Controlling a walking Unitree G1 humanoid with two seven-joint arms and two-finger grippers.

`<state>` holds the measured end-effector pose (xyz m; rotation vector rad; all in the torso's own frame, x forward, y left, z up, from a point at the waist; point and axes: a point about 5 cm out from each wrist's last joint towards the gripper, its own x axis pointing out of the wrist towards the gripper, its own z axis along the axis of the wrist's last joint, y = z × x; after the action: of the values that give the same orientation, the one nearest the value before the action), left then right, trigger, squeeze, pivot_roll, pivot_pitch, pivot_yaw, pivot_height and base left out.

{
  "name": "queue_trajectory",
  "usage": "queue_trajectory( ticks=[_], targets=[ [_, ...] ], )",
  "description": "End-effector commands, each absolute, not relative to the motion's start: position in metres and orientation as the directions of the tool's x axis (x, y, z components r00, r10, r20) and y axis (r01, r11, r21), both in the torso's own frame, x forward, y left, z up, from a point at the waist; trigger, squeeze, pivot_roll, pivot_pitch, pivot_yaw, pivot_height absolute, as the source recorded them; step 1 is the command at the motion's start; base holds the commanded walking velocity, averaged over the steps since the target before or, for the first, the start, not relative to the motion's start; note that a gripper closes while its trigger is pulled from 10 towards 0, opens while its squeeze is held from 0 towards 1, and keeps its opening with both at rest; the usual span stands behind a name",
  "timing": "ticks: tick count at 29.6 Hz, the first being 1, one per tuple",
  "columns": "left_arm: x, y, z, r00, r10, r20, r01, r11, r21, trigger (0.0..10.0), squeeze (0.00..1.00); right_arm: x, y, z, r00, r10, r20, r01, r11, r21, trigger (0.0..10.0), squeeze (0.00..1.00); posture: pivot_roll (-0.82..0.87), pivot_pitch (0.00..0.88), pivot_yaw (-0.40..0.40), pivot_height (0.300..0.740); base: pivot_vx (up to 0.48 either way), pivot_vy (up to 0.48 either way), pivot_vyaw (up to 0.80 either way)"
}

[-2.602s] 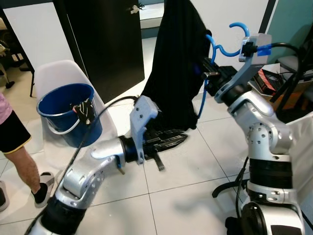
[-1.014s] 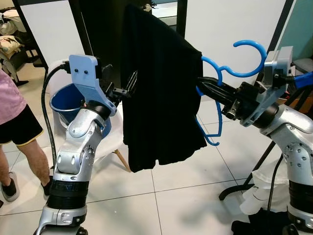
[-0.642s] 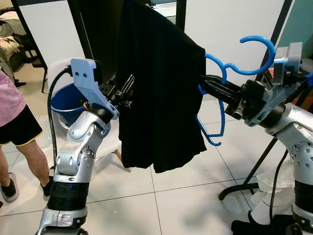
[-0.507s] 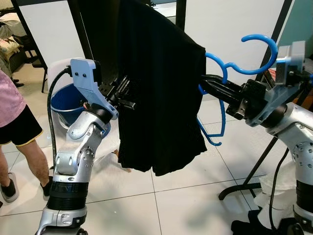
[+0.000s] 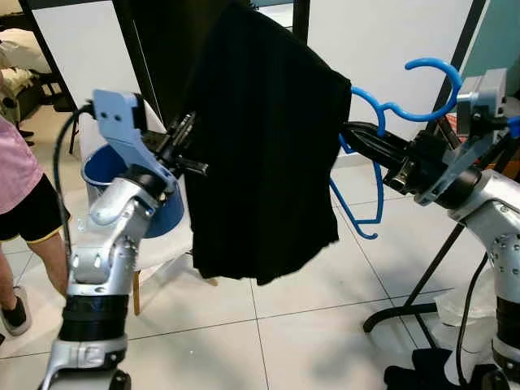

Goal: Hang hanger

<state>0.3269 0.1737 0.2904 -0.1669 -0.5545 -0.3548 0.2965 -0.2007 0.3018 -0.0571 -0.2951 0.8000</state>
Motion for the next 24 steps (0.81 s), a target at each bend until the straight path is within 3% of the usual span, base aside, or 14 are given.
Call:
queue_trajectory(
  ticks=[1, 7, 8, 9, 10, 14, 18, 22, 24],
  targets=[
    [0.325, 0.188, 0.304, 0.774, -0.250, 0.582, 0.344, 0.937, -0.056, 0.0, 0.00, 0.299, -0.207, 0.305, 0.693, 0.677, 0.246, -0.657, 0.734, -0.170, 10.0, 0.00, -0.09, 0.000, 0.044, 0.740, 0.000, 0.000, 0.00],
    [0.319, 0.189, 0.319, 0.728, -0.266, 0.632, 0.404, 0.911, -0.083, 0.0, 0.00, 0.305, -0.211, 0.296, 0.743, 0.636, 0.208, -0.620, 0.772, -0.143, 10.0, 0.00, -0.09, 0.000, 0.042, 0.740, 0.000, 0.000, 0.00],
    [0.313, 0.181, 0.321, 0.688, -0.328, 0.647, 0.487, 0.870, -0.078, 0.0, 0.00, 0.308, -0.211, 0.295, 0.762, 0.610, 0.216, -0.600, 0.791, -0.117, 10.0, 0.00, -0.09, 0.000, 0.042, 0.740, 0.000, 0.000, 0.00],
    [0.313, 0.181, 0.321, 0.688, -0.328, 0.647, 0.487, 0.870, -0.078, 0.0, 0.00, 0.308, -0.211, 0.295, 0.762, 0.610, 0.216, -0.600, 0.791, -0.117, 10.0, 0.00, -0.09, 0.000, 0.042, 0.740, 0.000, 0.000, 0.00],
    [0.303, 0.165, 0.318, 0.624, -0.431, 0.652, 0.611, 0.789, -0.062, 0.0, 0.00, 0.312, -0.211, 0.297, 0.780, 0.578, 0.238, -0.577, 0.813, -0.082, 10.0, 0.00, -0.09, 0.000, 0.041, 0.740, 0.000, 0.000, 0.00],
    [0.299, 0.157, 0.314, 0.594, -0.489, 0.639, 0.662, 0.748, -0.043, 0.0, 0.00, 0.314, -0.211, 0.298, 0.783, 0.568, 0.253, -0.572, 0.818, -0.065, 10.0, 0.00, -0.08, 0.000, 0.039, 0.740, 0.000, 0.000, 0.00],
    [0.282, 0.132, 0.285, 0.499, -0.699, 0.512, 0.802, 0.596, 0.033, 0.0, 0.00, 0.314, -0.207, 0.311, 0.735, 0.571, 0.366, -0.612, 0.790, -0.005, 10.0, 0.00, -0.08, 0.000, 0.038, 0.740, 0.000, 0.000, 0.00],
    [0.283, 0.129, 0.267, 0.524, -0.735, 0.432, 0.797, 0.601, 0.055, 0.0, 0.00, 0.308, -0.203, 0.323, 0.675, 0.586, 0.448, -0.664, 0.748, 0.023, 10.0, 0.00, -0.08, 0.000, 0.038, 0.740, 0.000, 0.000, 0.00],
    [0.292, 0.137, 0.260, 0.605, -0.688, 0.399, 0.734, 0.677, 0.054, 0.0, 0.00, 0.304, -0.202, 0.330, 0.631, 0.592, 0.501, -0.700, 0.713, 0.040, 10.0, 0.00, -0.08, 0.000, 0.036, 0.740, 0.000, 0.000, 0.00]
  ],
)
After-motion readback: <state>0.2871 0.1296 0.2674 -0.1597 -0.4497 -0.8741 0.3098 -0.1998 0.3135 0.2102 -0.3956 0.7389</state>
